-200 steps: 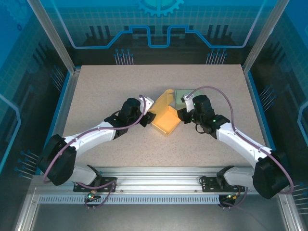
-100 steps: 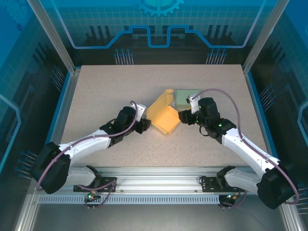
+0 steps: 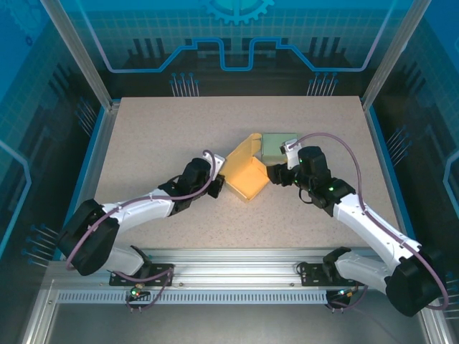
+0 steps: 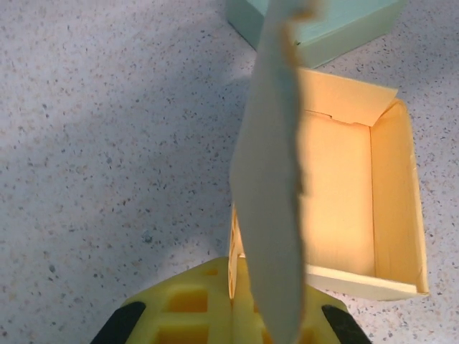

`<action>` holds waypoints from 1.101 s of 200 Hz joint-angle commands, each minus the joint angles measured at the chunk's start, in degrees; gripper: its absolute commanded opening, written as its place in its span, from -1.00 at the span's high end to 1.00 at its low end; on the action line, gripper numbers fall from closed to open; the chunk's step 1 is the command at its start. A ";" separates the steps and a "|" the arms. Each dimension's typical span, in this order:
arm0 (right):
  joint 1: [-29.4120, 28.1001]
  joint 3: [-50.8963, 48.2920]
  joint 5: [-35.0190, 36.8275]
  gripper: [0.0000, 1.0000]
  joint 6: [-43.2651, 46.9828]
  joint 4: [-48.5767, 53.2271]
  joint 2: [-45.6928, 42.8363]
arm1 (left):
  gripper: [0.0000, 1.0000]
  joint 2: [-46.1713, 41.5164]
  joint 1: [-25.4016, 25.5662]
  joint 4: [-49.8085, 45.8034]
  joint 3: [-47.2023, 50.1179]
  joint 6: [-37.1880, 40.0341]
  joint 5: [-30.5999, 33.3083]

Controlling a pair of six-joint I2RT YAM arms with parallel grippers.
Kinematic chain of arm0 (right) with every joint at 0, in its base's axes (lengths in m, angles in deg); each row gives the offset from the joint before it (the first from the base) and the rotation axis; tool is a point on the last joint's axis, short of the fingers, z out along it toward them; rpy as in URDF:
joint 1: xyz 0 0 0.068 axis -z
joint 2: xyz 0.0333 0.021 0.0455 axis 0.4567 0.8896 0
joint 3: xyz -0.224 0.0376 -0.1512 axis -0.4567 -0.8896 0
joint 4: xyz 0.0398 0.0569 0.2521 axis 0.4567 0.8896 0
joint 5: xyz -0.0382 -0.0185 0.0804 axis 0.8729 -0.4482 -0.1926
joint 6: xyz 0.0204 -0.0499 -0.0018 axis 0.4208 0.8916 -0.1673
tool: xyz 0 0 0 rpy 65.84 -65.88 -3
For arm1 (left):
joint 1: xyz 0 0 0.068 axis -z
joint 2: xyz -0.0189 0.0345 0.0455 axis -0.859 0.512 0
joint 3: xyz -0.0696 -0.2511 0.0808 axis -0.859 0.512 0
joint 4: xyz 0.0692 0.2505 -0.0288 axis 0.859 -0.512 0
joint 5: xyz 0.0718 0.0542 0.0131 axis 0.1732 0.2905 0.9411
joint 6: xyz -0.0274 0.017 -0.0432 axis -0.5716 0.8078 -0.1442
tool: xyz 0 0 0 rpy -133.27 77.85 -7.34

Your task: Fold the paper box

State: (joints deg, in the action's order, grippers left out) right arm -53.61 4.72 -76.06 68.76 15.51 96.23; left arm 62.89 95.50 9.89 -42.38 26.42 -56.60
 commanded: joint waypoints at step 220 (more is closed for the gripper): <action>12.15 -5.87 -9.24 -0.24 0.97 -4.87 5.14 | 1.00 12.86 -11.42 -24.61 -21.92 38.60 -41.85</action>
State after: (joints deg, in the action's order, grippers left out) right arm -42.47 -1.33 -81.29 68.30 13.45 99.36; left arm 76.31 84.53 -14.04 -62.90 63.32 -96.14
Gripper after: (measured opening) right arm 0.624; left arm 0.058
